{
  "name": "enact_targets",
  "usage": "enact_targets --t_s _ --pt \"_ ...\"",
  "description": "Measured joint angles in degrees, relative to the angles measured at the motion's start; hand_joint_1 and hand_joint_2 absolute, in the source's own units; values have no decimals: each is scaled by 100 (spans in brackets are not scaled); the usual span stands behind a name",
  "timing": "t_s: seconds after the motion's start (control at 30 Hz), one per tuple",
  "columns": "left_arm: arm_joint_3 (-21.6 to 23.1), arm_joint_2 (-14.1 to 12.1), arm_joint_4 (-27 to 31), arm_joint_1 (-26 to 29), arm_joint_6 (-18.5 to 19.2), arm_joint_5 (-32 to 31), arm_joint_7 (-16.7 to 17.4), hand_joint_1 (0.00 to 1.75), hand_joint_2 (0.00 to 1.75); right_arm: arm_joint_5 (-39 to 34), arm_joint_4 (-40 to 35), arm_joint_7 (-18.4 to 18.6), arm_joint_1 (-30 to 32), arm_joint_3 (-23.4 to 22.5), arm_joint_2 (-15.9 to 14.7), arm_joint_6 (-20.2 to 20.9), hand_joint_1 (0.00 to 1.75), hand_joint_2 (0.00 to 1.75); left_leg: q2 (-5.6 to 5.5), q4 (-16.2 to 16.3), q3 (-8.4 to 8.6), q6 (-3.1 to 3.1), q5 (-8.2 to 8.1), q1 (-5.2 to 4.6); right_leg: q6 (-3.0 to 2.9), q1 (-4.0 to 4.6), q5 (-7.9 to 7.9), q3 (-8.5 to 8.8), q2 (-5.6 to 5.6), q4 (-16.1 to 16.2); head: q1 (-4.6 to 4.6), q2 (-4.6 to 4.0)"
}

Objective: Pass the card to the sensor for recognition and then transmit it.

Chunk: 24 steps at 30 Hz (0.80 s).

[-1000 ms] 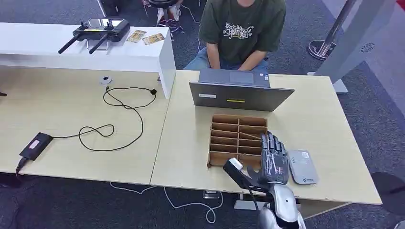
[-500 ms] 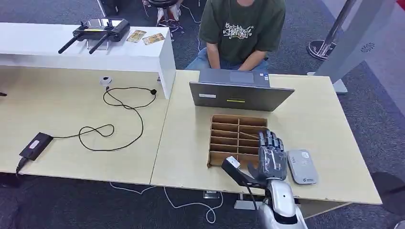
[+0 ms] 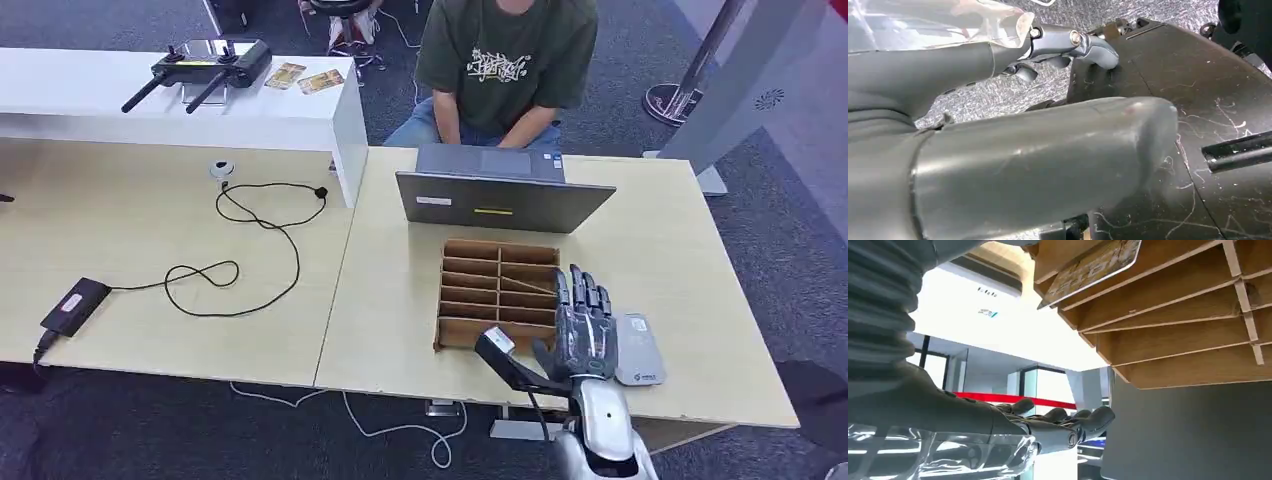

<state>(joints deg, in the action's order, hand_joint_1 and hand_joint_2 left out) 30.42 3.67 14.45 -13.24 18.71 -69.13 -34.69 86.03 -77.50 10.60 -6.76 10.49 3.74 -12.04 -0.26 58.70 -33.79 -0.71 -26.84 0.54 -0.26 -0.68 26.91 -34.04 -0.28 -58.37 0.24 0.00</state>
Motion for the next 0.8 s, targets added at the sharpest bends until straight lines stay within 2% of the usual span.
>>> enact_targets --t_s 0.47,0.8 --pt "0 -15 0 -23 88 -48 -70 0 0 -457 72 -192 3 -9 -20 337 0 175 0 0 0 0 0 0 0 0 0 0 1 0 0 0" --pt "0 -17 0 -32 92 -48 -70 0 0 -483 223 -223 -64 -13 -68 321 0 175 0 0 0 0 0 0 0 0 0 0 1 0 0 0"
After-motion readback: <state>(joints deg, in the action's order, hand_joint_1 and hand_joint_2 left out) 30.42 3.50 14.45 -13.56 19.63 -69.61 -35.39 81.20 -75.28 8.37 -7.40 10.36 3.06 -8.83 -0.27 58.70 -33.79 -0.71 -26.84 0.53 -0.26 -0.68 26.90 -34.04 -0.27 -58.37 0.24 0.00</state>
